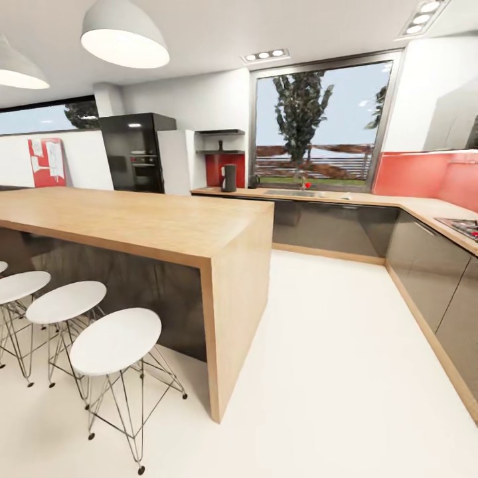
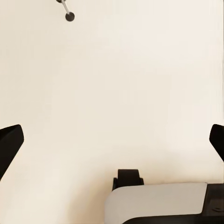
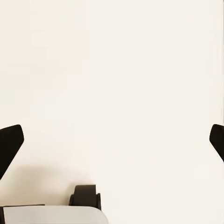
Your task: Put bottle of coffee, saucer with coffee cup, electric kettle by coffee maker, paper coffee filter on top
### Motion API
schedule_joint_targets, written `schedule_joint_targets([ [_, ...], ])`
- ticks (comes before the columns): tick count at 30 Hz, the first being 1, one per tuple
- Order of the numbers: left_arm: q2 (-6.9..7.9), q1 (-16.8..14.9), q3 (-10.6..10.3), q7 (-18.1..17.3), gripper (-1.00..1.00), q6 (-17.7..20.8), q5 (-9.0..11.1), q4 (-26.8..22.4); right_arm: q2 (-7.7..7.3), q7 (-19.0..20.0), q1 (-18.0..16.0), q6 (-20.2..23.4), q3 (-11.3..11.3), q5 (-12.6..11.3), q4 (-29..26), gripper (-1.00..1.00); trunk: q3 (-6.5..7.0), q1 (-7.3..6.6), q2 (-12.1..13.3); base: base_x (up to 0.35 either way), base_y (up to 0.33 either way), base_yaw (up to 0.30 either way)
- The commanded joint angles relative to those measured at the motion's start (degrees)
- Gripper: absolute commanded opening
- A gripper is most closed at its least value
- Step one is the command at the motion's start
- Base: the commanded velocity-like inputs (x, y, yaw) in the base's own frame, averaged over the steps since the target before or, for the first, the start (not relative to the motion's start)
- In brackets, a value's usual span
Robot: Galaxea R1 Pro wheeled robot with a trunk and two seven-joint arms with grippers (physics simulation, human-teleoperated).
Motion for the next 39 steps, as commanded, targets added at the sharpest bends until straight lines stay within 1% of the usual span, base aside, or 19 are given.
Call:
schedule_joint_targets([
  [1, 0.0, 0.0, 0.0, 0.0, 1.0, -0.1, 0.0, -0.1, 0.01, 0.0, 0.0, 0.0, 0.0, 0.0, 0.0, 1.0, -0.02, 0.0, 0.0, 0.046, -0.077, -0.139],
  [8, 0.0, 0.0, -0.2, 0.0, 1.0, -1.0, -0.1, 0.0, 0.01, -0.1, 0.0, 0.0, 0.0, 0.0, 0.0, 1.0, 0.03, 0.0, 0.0, 0.105, -0.189, -0.058],
  [12, 0.0, 0.0, 0.0, 0.0, 1.0, -1.2, -0.1, 0.0, 0.01, -0.1, 0.0, 0.0, 0.0, 0.0, 0.0, 1.0, 0.03, 0.0, 0.0, 0.041, -0.067, -0.178],
  [39, 0.0, 0.0, 0.0, 0.0, 1.0, -1.3, -0.1, 0.0, 0.01, -0.1, 0.0, 0.0, 0.0, 0.0, 0.1, 1.0, 0.04, 0.0, 0.0, 0.002, -0.004, -0.248],
])
